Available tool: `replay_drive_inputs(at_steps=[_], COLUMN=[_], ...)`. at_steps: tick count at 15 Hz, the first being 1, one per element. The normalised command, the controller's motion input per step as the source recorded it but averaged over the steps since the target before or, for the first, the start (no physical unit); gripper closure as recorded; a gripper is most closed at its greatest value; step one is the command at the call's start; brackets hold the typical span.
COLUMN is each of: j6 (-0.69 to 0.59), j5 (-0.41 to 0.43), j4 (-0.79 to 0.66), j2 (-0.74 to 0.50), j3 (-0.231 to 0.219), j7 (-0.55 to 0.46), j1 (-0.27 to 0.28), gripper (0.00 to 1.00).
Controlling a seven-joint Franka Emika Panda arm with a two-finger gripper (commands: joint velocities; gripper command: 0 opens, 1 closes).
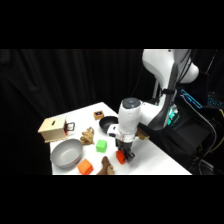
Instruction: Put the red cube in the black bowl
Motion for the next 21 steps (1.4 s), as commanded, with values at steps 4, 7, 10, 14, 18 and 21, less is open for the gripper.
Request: replay_drive_inputs(at_steps=[4, 7, 10, 14, 18, 21], j6=[-0.14, -0.31, -0.35, -0.35, -0.37, -0.30], j5=[-0.012, -0.028, -0.059, -0.074, -0.073, -0.042], j4=[0.02, 0.01, 0.04, 0.06, 0.09, 0.08], j2=[-0.16, -0.30, -0.28, -0.28, -0.28, -0.21], j3=[-0.056, -0.035, 0.017, 0.088, 0.135, 0.146], j7=[0.09, 0.08, 0.08, 0.07, 0.04, 0.00], j1=[0.100, 0.064, -0.007, -0.088, -0.151, -0.187], gripper=[0.75, 0.77, 0.77, 0.77, 0.77, 0.77])
